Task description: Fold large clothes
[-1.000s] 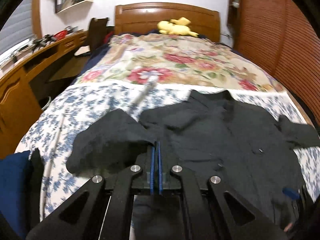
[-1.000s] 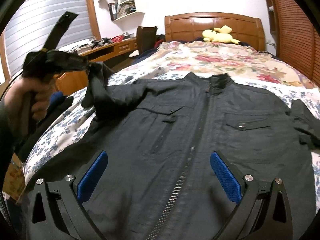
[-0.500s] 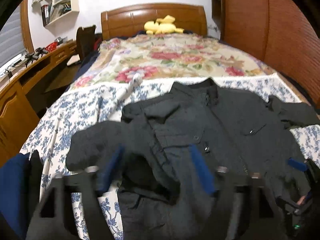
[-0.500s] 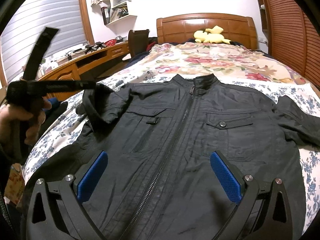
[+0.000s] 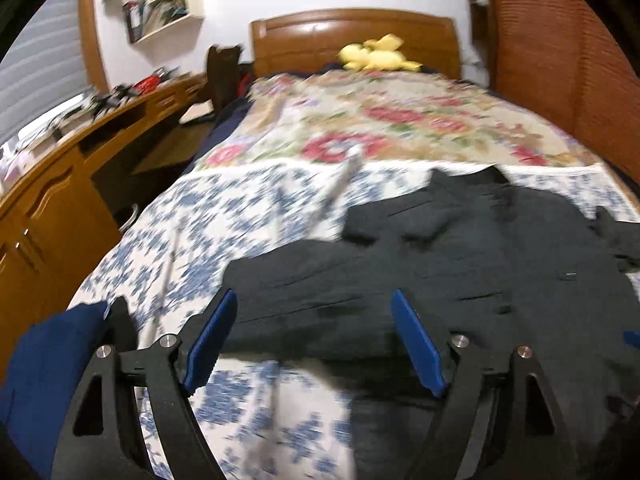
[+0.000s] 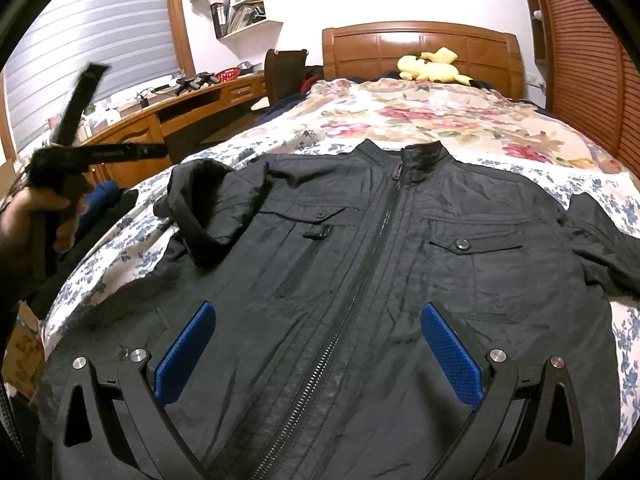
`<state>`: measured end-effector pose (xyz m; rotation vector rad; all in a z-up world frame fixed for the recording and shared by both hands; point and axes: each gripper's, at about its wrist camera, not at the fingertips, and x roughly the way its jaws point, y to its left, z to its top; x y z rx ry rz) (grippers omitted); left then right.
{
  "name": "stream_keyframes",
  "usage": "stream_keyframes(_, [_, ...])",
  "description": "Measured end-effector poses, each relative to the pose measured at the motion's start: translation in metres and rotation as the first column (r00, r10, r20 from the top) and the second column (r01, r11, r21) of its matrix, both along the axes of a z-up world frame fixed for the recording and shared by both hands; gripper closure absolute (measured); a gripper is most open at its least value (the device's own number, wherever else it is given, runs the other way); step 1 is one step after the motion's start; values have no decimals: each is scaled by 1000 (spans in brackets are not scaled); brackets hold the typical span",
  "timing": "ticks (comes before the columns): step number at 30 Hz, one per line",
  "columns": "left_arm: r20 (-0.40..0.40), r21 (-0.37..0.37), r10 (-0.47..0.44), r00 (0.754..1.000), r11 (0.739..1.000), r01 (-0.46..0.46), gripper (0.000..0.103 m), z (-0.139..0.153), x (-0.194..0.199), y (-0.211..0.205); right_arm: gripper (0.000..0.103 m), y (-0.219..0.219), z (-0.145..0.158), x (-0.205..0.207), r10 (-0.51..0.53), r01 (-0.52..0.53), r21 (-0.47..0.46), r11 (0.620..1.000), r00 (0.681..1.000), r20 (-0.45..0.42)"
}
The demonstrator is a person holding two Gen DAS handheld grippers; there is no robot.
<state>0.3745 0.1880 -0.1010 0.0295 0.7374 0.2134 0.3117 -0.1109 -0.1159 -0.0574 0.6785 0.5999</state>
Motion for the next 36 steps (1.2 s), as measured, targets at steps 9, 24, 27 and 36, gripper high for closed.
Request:
stream_keyframes(9, [-145, -83, 170, 975, 980, -183, 23, -78, 42, 72, 1, 1, -6, 8, 10, -10, -12, 1000, 999, -34])
stream_keyframes(24, [-193, -120, 132, 972, 980, -157, 86, -76, 58, 51, 1, -1, 1, 1, 16, -17, -17, 1000, 1000, -17])
stream_keyframes(27, [-98, -83, 119, 988, 988, -128, 87, -33, 50, 28, 1, -8, 7, -9, 11, -11, -21, 1000, 1000, 4])
stream_keyframes(36, [108, -18, -98, 989, 995, 101, 88, 79, 14, -87, 1, -53, 35, -34, -67, 68, -3, 998, 995, 75])
